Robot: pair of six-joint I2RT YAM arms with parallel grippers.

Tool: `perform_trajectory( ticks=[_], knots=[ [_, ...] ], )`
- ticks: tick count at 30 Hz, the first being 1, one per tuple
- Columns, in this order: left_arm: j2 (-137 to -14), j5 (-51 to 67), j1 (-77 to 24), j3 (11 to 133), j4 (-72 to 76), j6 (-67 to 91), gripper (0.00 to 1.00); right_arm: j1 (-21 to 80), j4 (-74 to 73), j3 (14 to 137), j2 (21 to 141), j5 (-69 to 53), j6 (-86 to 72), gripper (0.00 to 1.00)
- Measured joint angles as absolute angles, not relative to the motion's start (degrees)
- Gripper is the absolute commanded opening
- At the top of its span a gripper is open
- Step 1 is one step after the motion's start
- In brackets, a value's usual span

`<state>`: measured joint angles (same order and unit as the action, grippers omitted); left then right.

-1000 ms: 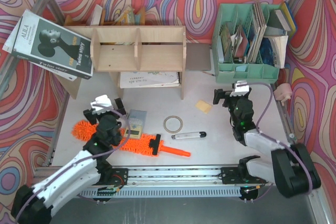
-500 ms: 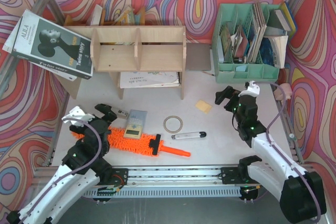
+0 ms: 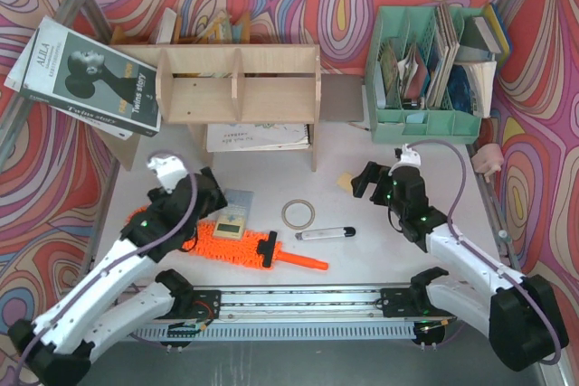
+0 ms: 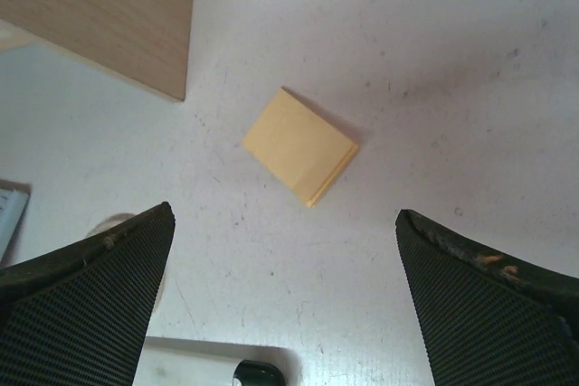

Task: Dust the bookshelf with a duster

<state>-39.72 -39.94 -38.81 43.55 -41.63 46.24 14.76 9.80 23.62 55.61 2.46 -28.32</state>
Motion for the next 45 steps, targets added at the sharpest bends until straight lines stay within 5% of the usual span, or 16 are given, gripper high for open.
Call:
perform_trajectory(
  ticks=[18,45],
  knots=[
    [-61.01,-15.68,-39.99,45.76,-45.43,37.36,0.98,15.86,13.65,20.97,60.60,3.84,-28.29,0.97],
    [-74.50,-14.83,-39.99,50.06,-45.36,33.19,0.98,15.86,15.14,20.97,63.09,3.05,-28.10,0.96]
  ],
)
